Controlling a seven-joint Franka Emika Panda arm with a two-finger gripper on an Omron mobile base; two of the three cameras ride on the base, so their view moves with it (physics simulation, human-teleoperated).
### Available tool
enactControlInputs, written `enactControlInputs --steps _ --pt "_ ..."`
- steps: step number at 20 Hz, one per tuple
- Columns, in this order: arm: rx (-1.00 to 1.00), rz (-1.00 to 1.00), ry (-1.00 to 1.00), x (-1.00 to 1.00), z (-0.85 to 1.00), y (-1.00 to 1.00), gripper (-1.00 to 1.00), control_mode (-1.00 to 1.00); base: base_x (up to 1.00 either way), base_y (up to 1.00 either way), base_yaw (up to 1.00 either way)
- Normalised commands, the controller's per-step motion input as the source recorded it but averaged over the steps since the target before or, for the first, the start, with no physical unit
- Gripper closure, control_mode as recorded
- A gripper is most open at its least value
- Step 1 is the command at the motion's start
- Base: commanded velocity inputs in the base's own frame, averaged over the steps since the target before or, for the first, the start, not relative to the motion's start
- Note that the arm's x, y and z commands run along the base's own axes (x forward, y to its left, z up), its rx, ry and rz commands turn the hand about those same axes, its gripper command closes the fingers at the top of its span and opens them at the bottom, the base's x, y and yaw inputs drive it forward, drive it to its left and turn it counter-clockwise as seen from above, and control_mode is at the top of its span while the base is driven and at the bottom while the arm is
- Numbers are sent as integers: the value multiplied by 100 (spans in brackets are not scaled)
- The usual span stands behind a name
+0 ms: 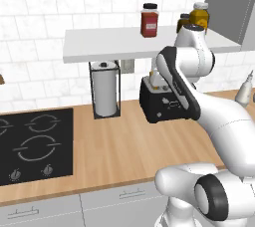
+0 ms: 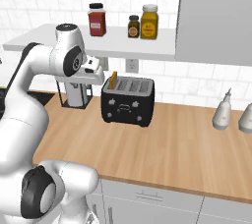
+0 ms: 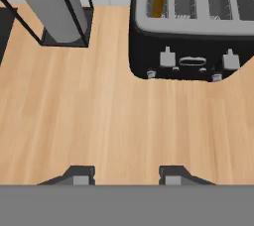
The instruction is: Start the toaster. Once the lever pops up, take the bread to the plate on the dining counter.
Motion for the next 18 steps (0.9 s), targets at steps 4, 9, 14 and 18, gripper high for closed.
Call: enactControlInputs --steps 4,9,14,18 --pt "0 0 -1 0 0 0 -100 -100 0 0 0" --pt "0 0 -25 -20 -1 5 -100 -100 0 0 0" --pt "0 1 -22 -4 4 -30 -100 -100 0 0 0" --pt "0 0 -8 0 18 -22 -100 -100 0 0 0"
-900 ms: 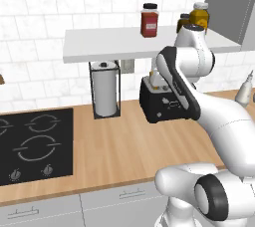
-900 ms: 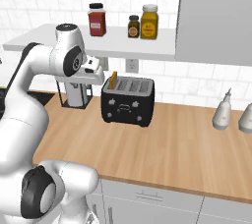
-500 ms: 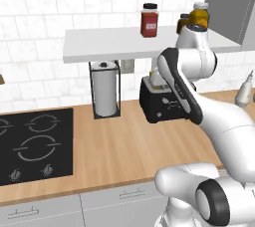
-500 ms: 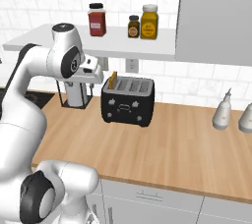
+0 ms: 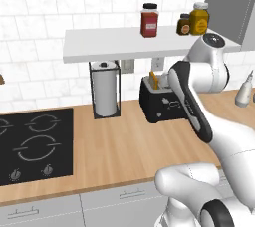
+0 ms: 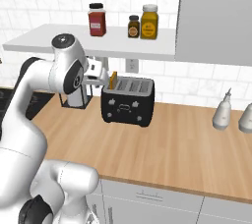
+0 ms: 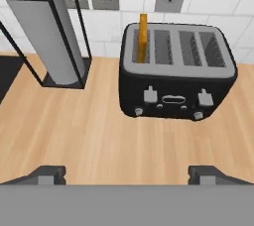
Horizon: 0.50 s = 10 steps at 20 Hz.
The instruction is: Start the toaster. Once the lever pops up, take the bread to the plate on the dining counter.
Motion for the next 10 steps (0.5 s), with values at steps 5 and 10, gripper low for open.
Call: enactControlInputs --steps 5,10 --pt "0 0 -1 1 11 -7 -100 -100 0 0 0" --pt "0 0 3 8 0 0 100 -100 0 0 0"
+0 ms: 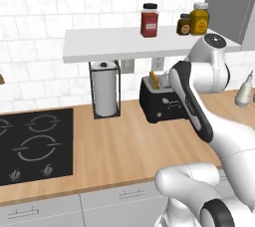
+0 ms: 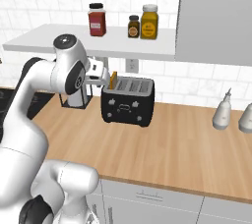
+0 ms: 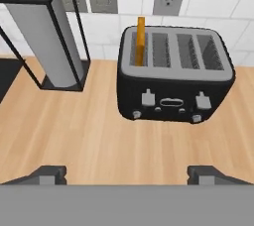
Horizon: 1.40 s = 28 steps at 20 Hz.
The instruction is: Start the toaster. Once the lever pops up, take the bread to the plate on the dining counter.
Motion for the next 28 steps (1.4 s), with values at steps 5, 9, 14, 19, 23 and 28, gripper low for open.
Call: enactControlInputs --steps 5,9,14,19,23,28 --pt "0 0 1 7 -2 0 100 -100 0 0 0" --pt "0 0 0 24 -33 -29 100 -100 0 0 0" --pt "0 0 0 32 -48 -24 100 -100 0 0 0" --pt "0 0 0 36 -44 -3 100 -100 0 0 0" --pt "0 0 0 39 -49 0 100 -100 0 0 0" --pt "0 3 4 20 -32 0 100 -100 0 0 0"
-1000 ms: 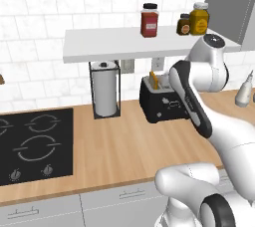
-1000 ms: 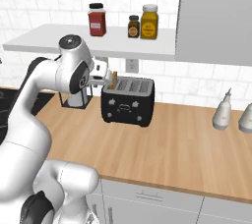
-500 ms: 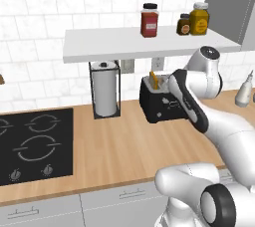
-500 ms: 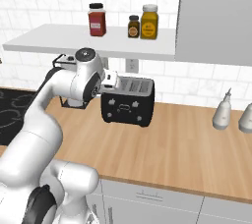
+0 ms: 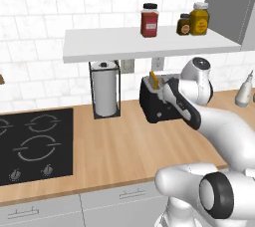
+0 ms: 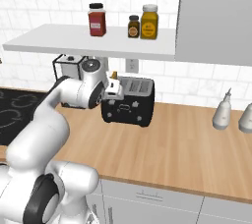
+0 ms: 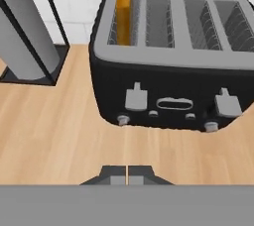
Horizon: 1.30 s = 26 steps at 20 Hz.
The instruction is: Start the toaster. Once the lever pops up, take the bread to the plate on the dining counter.
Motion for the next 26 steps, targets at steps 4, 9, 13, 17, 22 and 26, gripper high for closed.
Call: enactControlInputs --steps 4,9,13,17,22,26 --pt "0 4 0 38 -21 0 100 -100 0 0 0" --pt "0 3 0 31 -1 0 100 -100 0 0 0" --pt "0 2 0 24 0 0 100 -100 0 0 0" --pt "0 3 0 24 0 0 100 -100 0 0 0" --pt "0 3 0 33 -1 0 100 -100 0 0 0" --pt "0 0 0 4 -16 -7 100 -100 0 0 0"
